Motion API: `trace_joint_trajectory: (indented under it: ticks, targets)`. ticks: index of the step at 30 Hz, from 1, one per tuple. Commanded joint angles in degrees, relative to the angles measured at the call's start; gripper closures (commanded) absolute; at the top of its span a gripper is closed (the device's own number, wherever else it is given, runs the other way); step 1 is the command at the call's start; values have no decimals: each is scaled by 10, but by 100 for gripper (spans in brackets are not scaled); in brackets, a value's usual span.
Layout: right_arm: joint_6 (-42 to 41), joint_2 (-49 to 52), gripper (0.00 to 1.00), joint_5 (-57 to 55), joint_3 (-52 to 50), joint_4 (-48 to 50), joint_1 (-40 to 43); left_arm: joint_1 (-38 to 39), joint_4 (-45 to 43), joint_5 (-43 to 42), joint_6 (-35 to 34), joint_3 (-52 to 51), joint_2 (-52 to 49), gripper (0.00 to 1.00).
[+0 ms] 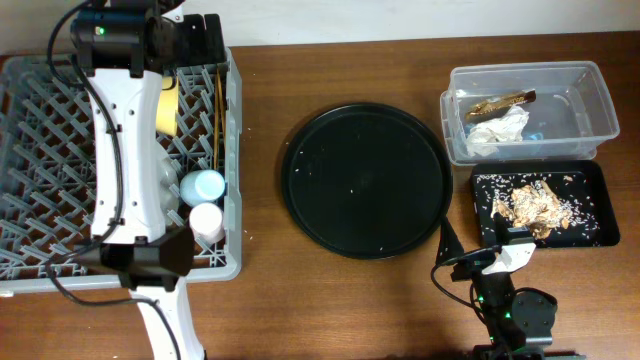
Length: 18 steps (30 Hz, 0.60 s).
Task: Sort waste into correct bins and load items into the dishwasher rack
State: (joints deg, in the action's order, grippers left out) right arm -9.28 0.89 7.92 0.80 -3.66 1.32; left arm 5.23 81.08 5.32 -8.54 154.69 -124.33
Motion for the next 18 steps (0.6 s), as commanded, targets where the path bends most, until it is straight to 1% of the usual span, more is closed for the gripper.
trace_joint_trajectory:
  ticks: [1,2,3,5,6,9,14,18]
  targets:
    - [-5,-7,2,-9,-5,-1,-6,-19,-83,-17,8,-143,109,1]
    - [-5,-7,1,-9,-5,0,-6,-22,-114,-21,10,-188,135,1]
    - [-5,-7,2,-9,-5,-1,-6,-27,-167,-32,27,-263,177,1]
    - [-5,-7,2,-9,-5,-1,-6,-30,-243,-42,53,-374,242,1]
    - [-5,-7,2,-9,-5,-1,-6,-30,-265,-43,58,-409,264,1]
    - [-5,-7,2,-9,-5,-1,-6,-30,-362,-42,87,-570,369,1]
    - [-5,-7,2,-9,-5,-1,-6,-31,-473,-41,133,-781,504,1]
    - [-5,-7,2,-9,-5,-1,-6,-31,-551,-41,134,-942,614,1]
